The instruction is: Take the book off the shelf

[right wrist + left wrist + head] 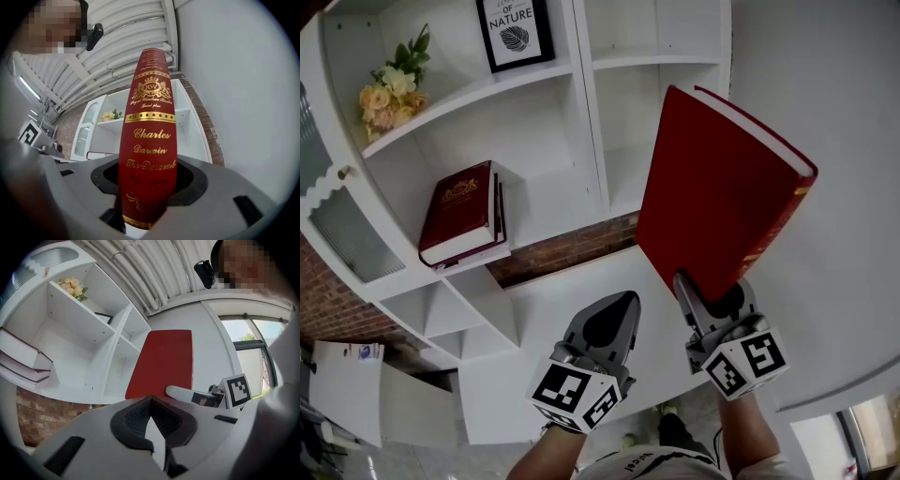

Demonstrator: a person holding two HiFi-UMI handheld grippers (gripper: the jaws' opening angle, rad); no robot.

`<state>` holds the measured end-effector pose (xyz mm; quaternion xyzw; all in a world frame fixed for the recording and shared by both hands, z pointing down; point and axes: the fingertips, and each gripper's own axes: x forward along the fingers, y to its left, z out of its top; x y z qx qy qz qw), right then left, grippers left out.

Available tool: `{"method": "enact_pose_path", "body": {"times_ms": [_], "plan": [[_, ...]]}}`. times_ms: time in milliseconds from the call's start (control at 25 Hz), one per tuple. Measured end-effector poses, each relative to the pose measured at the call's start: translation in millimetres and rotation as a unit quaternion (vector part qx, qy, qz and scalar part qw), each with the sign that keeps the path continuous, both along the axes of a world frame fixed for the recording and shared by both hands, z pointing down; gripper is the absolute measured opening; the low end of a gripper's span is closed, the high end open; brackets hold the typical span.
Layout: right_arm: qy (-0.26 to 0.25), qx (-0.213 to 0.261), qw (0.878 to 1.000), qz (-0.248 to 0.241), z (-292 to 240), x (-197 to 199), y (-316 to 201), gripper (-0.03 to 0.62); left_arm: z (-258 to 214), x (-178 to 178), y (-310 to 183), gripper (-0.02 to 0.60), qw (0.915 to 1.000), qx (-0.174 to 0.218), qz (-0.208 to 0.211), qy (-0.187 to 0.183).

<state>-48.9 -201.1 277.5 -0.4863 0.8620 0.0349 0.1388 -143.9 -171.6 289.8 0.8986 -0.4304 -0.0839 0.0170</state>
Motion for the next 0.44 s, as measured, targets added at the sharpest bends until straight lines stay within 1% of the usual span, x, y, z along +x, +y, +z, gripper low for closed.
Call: {"method": "enact_pose_path", "body": {"times_ms": [440], "plan": [[0.002, 0.003, 1.000, -0.009, -6.7, -11.5, 10.9, 0.233, -6.8, -8.3, 10.5, 0.011, 1.0000, 0.005, -0.007, 0.004]]}}
